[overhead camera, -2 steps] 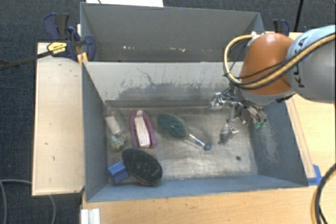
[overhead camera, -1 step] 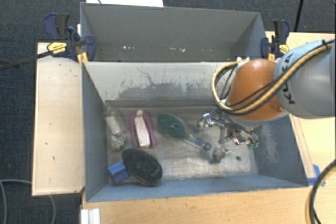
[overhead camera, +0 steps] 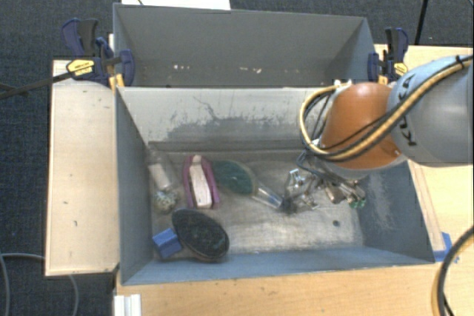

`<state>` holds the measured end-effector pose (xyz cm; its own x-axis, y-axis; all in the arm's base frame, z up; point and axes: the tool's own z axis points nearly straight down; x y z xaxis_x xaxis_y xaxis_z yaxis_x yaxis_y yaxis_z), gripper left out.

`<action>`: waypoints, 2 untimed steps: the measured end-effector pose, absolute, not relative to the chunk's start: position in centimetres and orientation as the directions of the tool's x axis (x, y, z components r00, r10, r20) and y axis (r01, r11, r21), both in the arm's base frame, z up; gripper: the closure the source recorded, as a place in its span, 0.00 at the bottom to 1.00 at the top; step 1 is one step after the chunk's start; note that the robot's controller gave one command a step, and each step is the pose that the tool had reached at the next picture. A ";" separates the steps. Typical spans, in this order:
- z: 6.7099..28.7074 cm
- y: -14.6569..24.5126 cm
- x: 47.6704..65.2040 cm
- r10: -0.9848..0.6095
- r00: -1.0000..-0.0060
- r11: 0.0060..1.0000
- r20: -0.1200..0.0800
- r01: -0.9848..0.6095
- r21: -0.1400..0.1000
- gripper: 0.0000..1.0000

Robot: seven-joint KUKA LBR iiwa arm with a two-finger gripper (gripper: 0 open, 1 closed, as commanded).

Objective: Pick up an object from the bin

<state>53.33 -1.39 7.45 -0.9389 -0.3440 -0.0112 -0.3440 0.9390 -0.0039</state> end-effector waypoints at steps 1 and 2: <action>21.6 0.0 53.3 -0.357 -0.934 0.934 -0.011 -0.357 -0.004 1.00; 21.1 0.0 53.1 -0.357 -0.934 0.934 -0.003 -0.357 -0.001 0.00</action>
Offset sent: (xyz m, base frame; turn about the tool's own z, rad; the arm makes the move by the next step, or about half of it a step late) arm -0.0032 0.0138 0.1363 -0.0097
